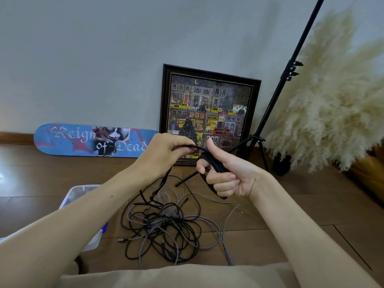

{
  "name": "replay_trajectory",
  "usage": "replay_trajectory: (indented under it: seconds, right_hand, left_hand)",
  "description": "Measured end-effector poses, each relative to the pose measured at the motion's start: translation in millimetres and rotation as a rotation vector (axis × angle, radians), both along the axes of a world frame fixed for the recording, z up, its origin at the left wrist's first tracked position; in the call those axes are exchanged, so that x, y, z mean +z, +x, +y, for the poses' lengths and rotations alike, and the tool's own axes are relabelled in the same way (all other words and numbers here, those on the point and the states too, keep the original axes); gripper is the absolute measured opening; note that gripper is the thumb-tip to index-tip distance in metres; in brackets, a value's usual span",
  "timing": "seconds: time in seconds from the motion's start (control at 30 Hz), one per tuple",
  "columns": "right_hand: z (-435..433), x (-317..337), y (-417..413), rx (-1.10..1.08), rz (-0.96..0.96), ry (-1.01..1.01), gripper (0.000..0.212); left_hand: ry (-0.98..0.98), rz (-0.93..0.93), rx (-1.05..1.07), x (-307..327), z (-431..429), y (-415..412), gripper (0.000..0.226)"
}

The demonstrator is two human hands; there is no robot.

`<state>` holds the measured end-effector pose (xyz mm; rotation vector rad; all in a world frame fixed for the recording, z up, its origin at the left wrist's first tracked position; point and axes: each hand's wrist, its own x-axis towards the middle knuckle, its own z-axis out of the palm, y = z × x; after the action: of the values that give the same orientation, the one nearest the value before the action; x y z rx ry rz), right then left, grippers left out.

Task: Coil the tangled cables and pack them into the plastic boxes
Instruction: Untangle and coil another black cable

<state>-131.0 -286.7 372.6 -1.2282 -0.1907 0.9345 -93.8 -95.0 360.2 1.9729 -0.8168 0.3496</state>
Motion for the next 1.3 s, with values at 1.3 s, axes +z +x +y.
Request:
replay_trajectory:
  seconds: [1.3]
  right_hand:
    - [7, 1, 10, -0.708, 0.005, 0.599, 0.042]
  left_hand:
    - [0.348, 0.366, 0.051, -55, -20, -14, 0.016]
